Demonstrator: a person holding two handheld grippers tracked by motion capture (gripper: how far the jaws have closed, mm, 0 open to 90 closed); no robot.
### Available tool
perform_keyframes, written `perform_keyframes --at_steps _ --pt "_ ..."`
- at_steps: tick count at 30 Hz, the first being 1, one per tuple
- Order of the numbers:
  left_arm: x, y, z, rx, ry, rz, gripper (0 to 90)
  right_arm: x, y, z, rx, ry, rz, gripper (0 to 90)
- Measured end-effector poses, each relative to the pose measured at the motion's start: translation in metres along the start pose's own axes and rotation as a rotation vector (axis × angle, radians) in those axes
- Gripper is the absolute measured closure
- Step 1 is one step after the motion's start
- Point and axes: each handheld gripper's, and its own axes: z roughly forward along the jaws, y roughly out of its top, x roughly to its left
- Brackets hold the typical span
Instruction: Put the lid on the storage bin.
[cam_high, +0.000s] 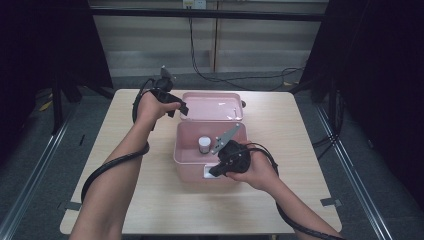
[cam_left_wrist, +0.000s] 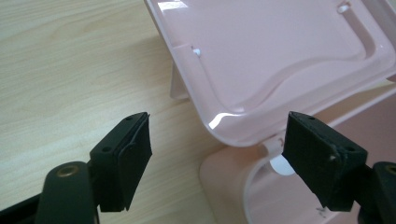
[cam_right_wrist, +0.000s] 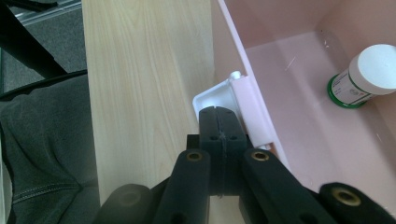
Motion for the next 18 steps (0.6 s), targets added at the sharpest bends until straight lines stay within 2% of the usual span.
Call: perform_keyframes --at_steps 6,12,18 --pt "0.004 0.01 0.008 -0.009 0.007 -0.032 26.2 -0.002 0.0 0.0 -0.005 0.008 0.002 90.0" --pt "0.007 0.018 0.018 -0.014 0.023 -0.028 33.2 -0.005 -0.001 0.001 -0.014 0.021 0.013 90.0" --pt "0.014 0.027 0.031 -0.013 0.043 -0.057 38.5 -0.006 -0.001 0.002 -0.027 0.027 0.014 90.0"
